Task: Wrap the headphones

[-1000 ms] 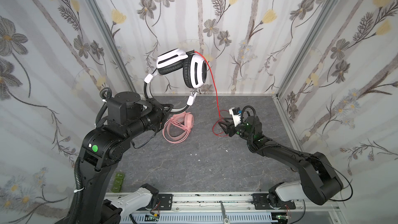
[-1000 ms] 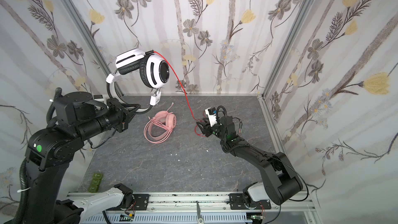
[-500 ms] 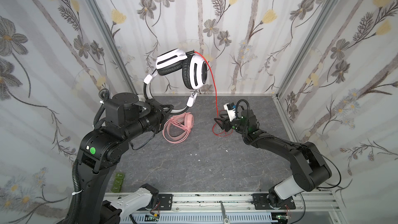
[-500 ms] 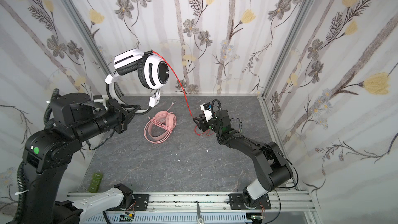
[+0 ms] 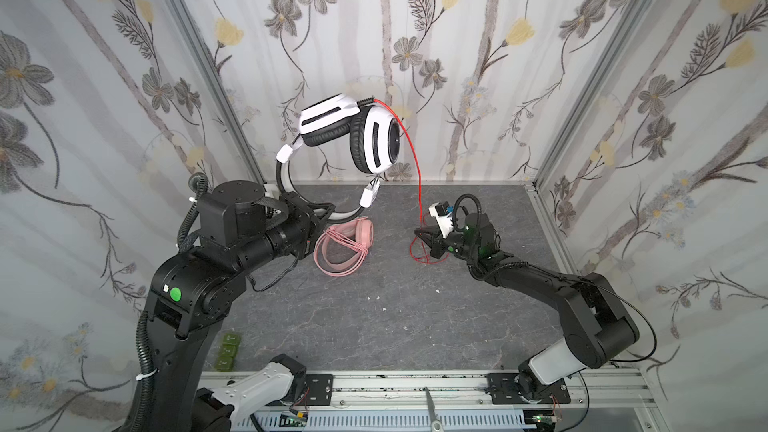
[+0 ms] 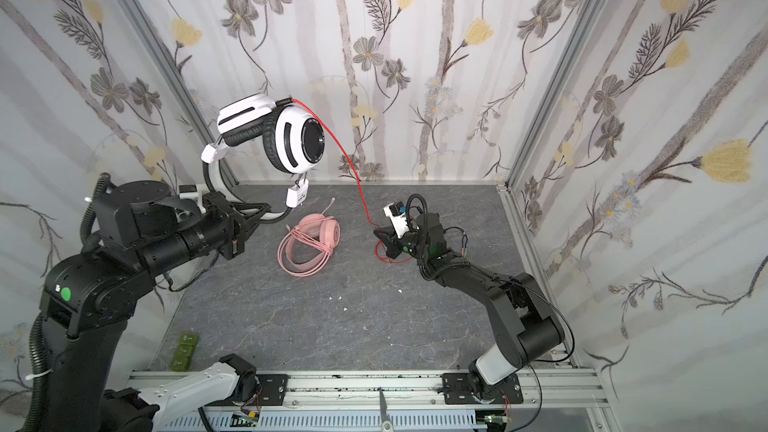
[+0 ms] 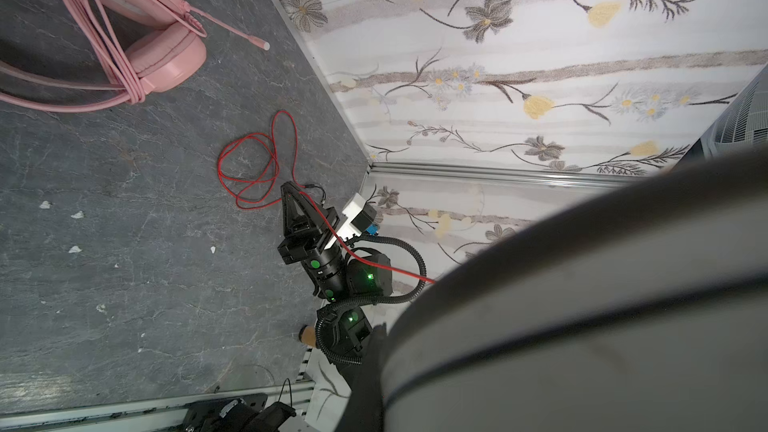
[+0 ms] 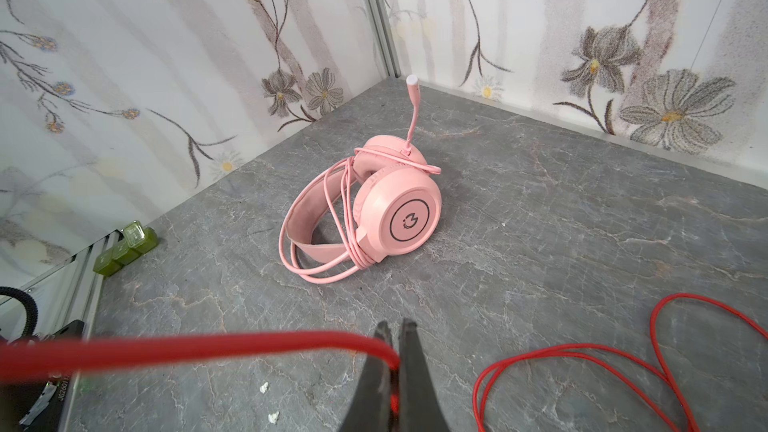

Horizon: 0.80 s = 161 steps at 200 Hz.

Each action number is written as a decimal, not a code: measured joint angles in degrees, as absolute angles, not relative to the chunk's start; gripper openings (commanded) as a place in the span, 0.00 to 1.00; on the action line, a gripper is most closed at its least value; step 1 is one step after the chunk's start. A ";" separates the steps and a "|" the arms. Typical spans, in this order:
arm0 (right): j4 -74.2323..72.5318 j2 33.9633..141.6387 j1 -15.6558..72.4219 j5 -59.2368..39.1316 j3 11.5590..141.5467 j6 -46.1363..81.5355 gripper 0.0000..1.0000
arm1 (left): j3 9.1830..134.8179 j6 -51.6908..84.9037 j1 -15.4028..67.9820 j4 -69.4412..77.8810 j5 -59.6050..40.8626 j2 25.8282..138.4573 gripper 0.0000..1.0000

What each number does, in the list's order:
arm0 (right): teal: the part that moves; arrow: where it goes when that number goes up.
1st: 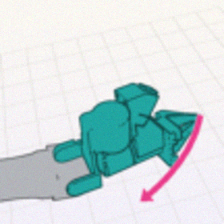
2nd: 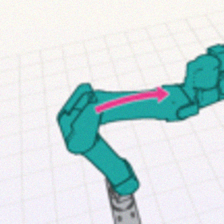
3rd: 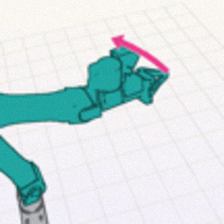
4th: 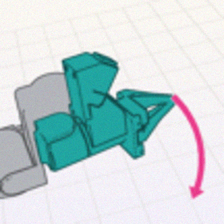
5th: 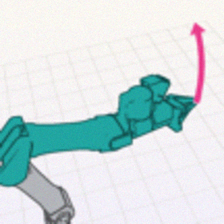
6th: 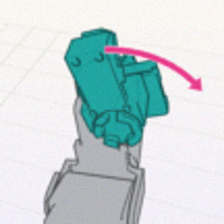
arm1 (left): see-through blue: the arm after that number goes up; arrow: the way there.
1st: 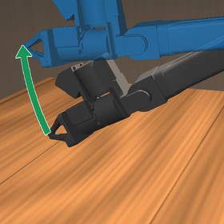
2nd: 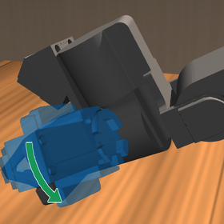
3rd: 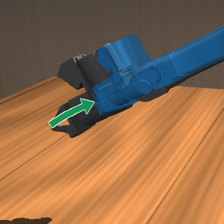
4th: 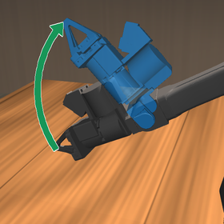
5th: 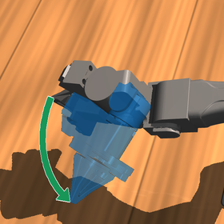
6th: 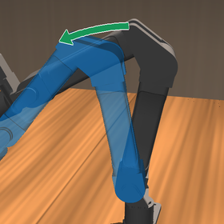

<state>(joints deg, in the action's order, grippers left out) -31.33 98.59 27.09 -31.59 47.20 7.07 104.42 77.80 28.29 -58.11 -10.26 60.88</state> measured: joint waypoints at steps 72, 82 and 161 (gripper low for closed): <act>-15.40 77.65 25.82 -13.30 41.21 9.41 0.00 | 96.49 53.52 28.12 -62.98 3.16 57.78 0.00; -11.79 73.95 25.76 -9.47 40.82 9.39 0.00 | 94.13 49.23 28.12 -64.03 5.21 56.90 0.00; 5.52 55.02 27.40 -1.06 44.91 7.84 0.00 | 82.08 30.17 28.12 -67.70 10.02 61.08 0.00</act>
